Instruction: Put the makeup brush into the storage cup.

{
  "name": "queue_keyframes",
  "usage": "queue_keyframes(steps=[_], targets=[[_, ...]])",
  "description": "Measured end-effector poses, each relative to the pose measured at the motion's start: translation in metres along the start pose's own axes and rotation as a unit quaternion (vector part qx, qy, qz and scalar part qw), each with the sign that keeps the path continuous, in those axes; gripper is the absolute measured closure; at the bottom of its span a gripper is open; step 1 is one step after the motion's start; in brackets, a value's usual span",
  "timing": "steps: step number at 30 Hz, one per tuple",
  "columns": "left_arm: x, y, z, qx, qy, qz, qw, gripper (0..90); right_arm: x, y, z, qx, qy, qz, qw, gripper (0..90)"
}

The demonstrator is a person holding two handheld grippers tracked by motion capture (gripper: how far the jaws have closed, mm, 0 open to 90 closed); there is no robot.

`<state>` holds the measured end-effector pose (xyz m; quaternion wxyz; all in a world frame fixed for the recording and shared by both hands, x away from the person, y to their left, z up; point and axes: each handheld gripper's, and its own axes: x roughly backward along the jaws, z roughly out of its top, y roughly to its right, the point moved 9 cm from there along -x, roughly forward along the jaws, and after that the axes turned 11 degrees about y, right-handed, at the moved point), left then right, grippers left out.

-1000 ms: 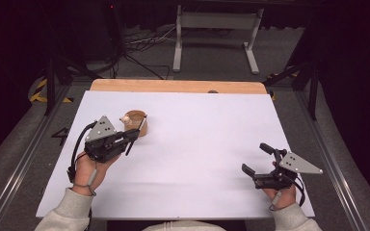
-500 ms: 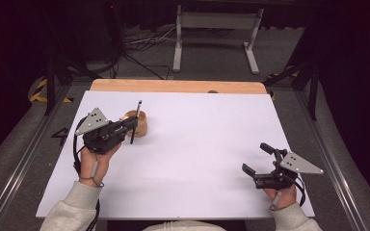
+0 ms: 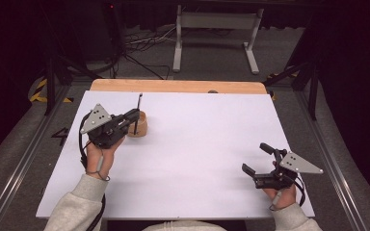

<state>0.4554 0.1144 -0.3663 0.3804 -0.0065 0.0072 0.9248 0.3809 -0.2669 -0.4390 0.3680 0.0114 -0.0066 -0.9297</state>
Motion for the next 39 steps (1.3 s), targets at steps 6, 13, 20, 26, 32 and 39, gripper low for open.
queue_keyframes(steps=[6,13,20,26,32,39], targets=[[-0.007,-0.008,-0.003,0.007,0.001,0.004,1.0000,83.4,-0.001,0.000,0.000,-0.001,0.001,0.000,1.0000,0.3],[-0.017,-0.014,-0.008,0.001,-0.005,0.012,0.9999,83.4,0.000,0.000,0.000,-0.003,0.000,0.002,1.0000,0.3],[-0.026,-0.018,-0.011,-0.014,-0.007,0.026,0.9995,83.4,0.000,-0.001,-0.001,-0.004,0.000,0.005,1.0000,0.3],[-0.030,-0.023,-0.013,-0.003,0.001,0.036,0.9994,83.3,0.000,-0.001,-0.001,-0.004,0.001,0.005,1.0000,0.3],[-0.034,-0.032,-0.018,0.018,0.010,0.070,0.9973,83.5,-0.001,-0.001,-0.001,-0.007,0.003,0.008,0.9999,0.3],[-0.037,-0.037,-0.018,0.021,0.019,0.095,0.9950,83.5,-0.001,-0.001,-0.001,-0.009,0.004,0.011,0.9999,0.3]])
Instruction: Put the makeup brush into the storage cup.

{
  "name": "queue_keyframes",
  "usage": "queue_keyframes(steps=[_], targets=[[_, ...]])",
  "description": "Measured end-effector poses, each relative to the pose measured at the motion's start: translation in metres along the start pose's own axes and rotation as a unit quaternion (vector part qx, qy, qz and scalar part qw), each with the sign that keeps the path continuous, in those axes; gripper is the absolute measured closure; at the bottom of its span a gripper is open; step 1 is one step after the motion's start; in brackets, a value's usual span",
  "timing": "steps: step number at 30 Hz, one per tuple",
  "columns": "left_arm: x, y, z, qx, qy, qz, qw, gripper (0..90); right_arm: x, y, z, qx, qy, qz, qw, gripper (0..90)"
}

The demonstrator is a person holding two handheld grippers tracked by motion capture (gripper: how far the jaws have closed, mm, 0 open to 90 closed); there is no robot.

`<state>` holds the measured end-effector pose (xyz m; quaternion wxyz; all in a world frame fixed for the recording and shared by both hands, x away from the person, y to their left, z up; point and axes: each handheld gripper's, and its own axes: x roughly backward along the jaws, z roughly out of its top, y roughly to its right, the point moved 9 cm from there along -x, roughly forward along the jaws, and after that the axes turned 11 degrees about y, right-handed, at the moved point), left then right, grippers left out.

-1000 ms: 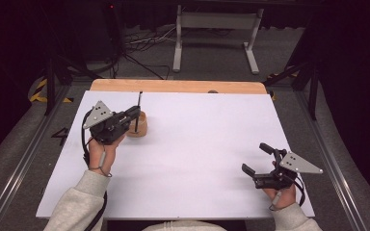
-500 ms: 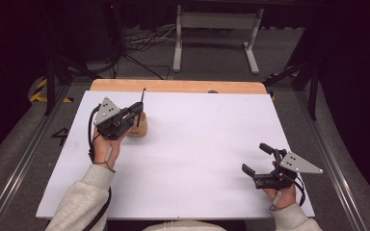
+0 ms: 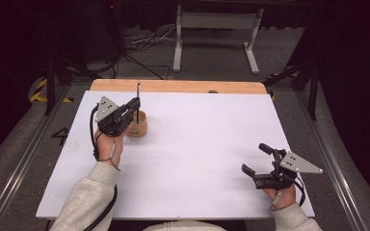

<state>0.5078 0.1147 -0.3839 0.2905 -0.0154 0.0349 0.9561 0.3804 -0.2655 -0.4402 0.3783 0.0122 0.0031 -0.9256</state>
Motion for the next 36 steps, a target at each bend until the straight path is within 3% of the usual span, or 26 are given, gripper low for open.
queue_keyframes(steps=[4,8,11,17,25,36], targets=[[-0.004,-0.003,-0.002,0.017,0.000,0.015,0.9997,83.5,0.000,-0.001,0.000,-0.002,0.000,0.003,1.0000,0.3],[-0.007,-0.007,-0.006,0.012,0.002,0.041,0.9991,83.4,0.000,-0.002,0.000,-0.002,0.001,0.005,1.0000,0.3],[-0.008,-0.008,-0.007,0.008,0.005,0.045,0.9989,83.4,0.000,-0.002,0.000,-0.003,0.002,0.005,1.0000,0.3],[-0.010,-0.008,-0.013,-0.013,0.001,0.038,0.9992,83.5,0.000,-0.002,0.001,-0.004,0.004,0.006,1.0000,0.3],[-0.013,-0.008,-0.021,-0.009,-0.004,0.020,0.9998,83.5,0.000,-0.002,0.001,-0.004,0.004,0.007,1.0000,0.3],[-0.011,-0.013,-0.037,0.000,-0.018,0.033,0.9993,83.4,0.000,-0.003,0.001,-0.005,0.002,0.008,1.0000,0.3]])
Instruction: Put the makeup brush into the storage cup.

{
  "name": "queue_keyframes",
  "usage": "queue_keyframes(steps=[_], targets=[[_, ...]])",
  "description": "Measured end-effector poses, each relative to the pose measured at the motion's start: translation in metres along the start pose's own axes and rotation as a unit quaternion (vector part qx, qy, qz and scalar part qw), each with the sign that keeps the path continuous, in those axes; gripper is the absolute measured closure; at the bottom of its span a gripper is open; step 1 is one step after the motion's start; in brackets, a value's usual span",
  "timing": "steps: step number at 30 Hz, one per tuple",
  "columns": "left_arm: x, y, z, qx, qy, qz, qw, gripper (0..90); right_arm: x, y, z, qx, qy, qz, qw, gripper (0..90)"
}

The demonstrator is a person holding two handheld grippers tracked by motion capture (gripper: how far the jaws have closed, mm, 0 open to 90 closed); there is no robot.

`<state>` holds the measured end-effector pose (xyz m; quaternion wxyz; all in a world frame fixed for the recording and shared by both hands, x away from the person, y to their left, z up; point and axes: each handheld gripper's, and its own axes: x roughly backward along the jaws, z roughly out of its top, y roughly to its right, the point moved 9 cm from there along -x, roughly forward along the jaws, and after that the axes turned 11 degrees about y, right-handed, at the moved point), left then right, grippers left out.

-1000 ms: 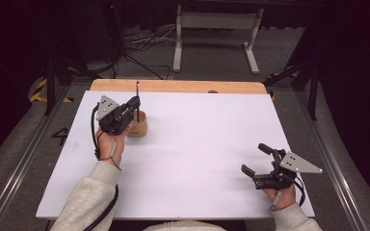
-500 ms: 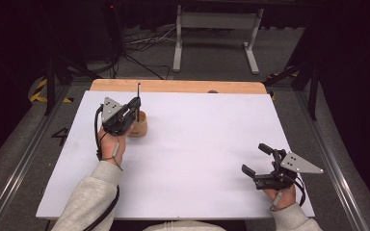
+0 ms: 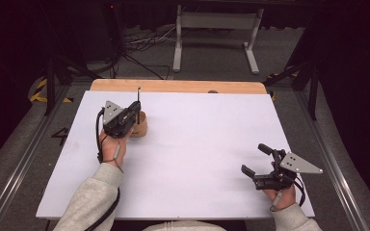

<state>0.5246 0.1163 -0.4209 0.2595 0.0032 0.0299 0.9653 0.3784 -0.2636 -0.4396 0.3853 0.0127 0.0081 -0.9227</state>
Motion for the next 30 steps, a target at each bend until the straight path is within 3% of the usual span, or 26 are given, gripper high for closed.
queue_keyframes(steps=[22,23,26,29,30], targets=[[0.002,0.002,-0.015,-0.001,-0.015,-0.002,0.9999,82.6,0.000,-0.001,0.000,0.002,-0.001,0.005,1.0000,0.3],[0.003,0.003,-0.015,-0.001,-0.014,-0.007,0.9999,80.4,0.000,-0.001,0.000,0.002,-0.001,0.004,1.0000,0.3],[0.005,0.005,-0.011,-0.013,-0.010,-0.016,0.9997,62.9,0.000,-0.001,0.000,0.001,0.001,0.004,1.0000,0.3],[0.009,0.006,-0.004,0.018,0.004,-0.038,0.9991,47.2,0.000,-0.001,0.001,0.000,0.002,0.004,1.0000,0.3],[0.009,0.006,-0.004,0.018,0.004,-0.038,0.9991,43.0,0.000,-0.001,0.001,0.000,0.002,0.004,1.0000,0.3]])
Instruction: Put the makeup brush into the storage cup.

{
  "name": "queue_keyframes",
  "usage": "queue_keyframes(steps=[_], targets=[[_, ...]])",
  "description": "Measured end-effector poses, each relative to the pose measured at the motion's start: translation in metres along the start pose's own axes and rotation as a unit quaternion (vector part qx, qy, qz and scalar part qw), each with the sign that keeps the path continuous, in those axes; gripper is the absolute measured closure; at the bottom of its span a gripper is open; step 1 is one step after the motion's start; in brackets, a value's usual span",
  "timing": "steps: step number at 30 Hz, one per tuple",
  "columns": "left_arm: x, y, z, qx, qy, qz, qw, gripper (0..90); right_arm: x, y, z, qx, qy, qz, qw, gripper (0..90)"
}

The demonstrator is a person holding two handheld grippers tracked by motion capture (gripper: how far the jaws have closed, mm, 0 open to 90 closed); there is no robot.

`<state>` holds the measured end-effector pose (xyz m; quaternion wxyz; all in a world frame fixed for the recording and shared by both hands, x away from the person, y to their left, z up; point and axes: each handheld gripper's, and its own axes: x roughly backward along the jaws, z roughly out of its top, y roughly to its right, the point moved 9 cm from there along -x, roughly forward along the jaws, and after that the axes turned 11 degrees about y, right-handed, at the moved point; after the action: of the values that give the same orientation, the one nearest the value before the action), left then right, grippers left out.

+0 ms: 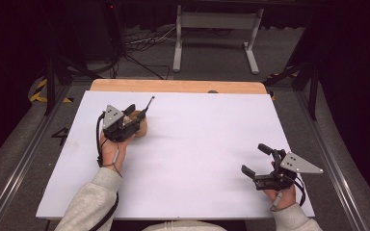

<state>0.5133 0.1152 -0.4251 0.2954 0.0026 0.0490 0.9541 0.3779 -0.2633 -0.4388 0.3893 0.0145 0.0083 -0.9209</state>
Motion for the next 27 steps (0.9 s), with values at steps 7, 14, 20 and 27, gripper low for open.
queue_keyframes(steps=[7,14,20,27], targets=[[0.010,0.016,0.018,0.037,0.029,-0.068,0.9965,26.0,-0.001,0.000,0.001,0.002,0.000,0.001,1.0000,0.3],[0.020,0.021,0.026,0.028,0.029,-0.082,0.9958,20.8,0.000,0.000,0.002,0.003,0.000,0.001,1.0000,0.3],[0.030,0.021,0.029,0.024,0.025,-0.093,0.9951,18.0,-0.001,0.000,0.003,0.005,0.002,0.001,1.0000,0.3],[0.054,0.026,0.039,0.021,0.027,-0.119,0.9923,14.0,0.000,0.000,0.004,0.006,0.002,0.000,1.0000,0.3]])
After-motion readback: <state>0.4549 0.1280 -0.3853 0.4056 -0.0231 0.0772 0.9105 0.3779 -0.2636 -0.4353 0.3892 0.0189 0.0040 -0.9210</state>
